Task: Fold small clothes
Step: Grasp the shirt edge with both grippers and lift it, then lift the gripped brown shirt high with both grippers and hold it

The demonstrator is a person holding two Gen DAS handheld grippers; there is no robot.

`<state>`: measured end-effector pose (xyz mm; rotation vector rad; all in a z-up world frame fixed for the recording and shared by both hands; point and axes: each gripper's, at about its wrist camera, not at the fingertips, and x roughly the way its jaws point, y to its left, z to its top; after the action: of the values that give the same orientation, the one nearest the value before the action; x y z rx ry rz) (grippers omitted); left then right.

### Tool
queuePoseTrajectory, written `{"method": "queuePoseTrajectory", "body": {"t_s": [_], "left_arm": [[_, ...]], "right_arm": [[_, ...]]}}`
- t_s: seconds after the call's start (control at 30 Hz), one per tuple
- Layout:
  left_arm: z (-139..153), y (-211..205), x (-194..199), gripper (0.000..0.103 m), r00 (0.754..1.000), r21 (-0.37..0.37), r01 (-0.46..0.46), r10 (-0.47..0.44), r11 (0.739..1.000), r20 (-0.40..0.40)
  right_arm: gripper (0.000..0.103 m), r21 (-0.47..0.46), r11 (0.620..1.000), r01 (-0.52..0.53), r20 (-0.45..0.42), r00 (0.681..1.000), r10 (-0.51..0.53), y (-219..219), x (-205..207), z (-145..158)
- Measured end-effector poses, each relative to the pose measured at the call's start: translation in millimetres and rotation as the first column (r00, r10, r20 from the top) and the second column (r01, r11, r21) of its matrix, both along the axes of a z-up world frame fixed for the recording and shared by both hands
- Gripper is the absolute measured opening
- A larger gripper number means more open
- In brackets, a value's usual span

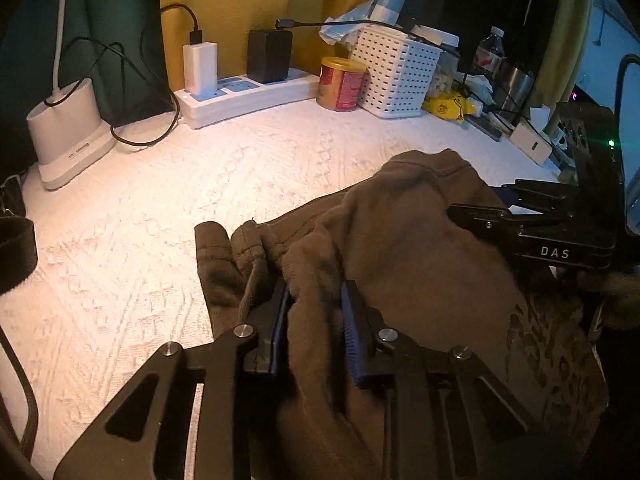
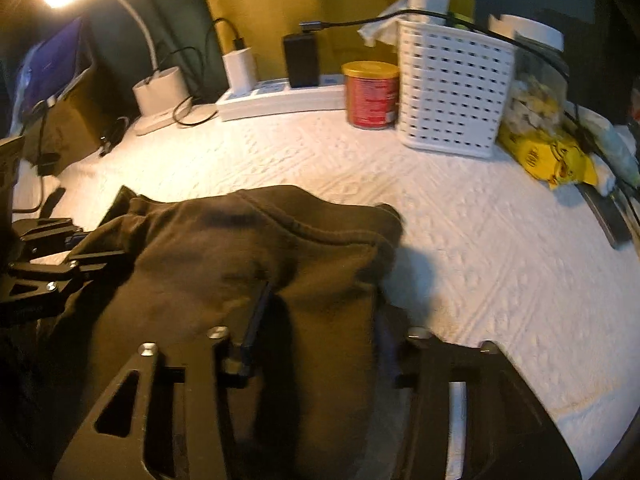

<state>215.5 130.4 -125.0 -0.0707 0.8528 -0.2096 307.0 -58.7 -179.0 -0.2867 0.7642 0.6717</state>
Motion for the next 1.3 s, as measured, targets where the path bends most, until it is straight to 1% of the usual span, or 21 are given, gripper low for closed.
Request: {"method": "queuePoseTrajectory", "body": {"t_s": [0.03,0.07,0.1,0.17,0.23,0.43,0.73,0.9,1.03,1.3], "left_arm": [[0.1,-1.6,-0.4,0.014,1.000,0.004,0.006,-0.006,1.000,0.001],[0.1,-3.6,-1.0,0.014,1.000,0.005,0.011,-0.011,1.000,0.000],[0.5,-5.9,-2.2,0.013,1.000,0.015,0.008,-0.008,1.000,0.003],[1.9,-9.6,-4.6,0.013,1.000,0.019,0.010,-0.011,1.000,0.007],[5.1,-13.1,-8.5,0.012,1.000,0.009,0.012,-0.012,1.000,0.016],[24.7,-29.4,-27.0,0.012,0.995,0.011,0.037,-0.037,0.999,0.087],[59.7,-41.6,-63.0,0.012,0.980,0.028,0.031,-0.036,0.999,0.195],[81.1,-48.0,-84.5,0.012,0.964,0.044,0.022,-0.033,0.999,0.262],[94.0,-53.4,-100.6,0.012,0.950,0.044,0.028,-0.040,0.999,0.309],[112.9,-60.3,-130.3,0.011,0.926,0.032,0.024,-0.034,0.999,0.377]], "right_arm": [[0.023,0.007,1.000,-0.012,-0.005,1.000,0.012,0.3,-1.3,-0.1],[0.014,0.015,1.000,-0.024,-0.010,1.000,0.024,1.3,-3.4,-0.4],[0.012,0.011,1.000,-0.021,-0.002,1.000,0.021,1.8,-5.8,0.1],[0.010,0.013,1.000,-0.011,0.019,1.000,0.011,-0.6,-10.8,2.3],[0.010,0.037,0.999,0.007,0.026,1.000,-0.008,-9.1,-16.9,6.7],[0.009,0.064,0.998,0.030,0.071,0.997,-0.034,-28.6,-41.5,24.4],[0.009,0.116,0.993,0.029,0.163,0.985,-0.048,-43.5,-84.9,61.6],[0.009,0.147,0.989,0.025,0.223,0.973,-0.058,-49.9,-111.8,84.4],[0.009,0.156,0.987,0.027,0.257,0.964,-0.067,-58.1,-132.4,97.0],[0.009,0.187,0.982,0.027,0.323,0.942,-0.087,-74.0,-172.9,118.4]]}}
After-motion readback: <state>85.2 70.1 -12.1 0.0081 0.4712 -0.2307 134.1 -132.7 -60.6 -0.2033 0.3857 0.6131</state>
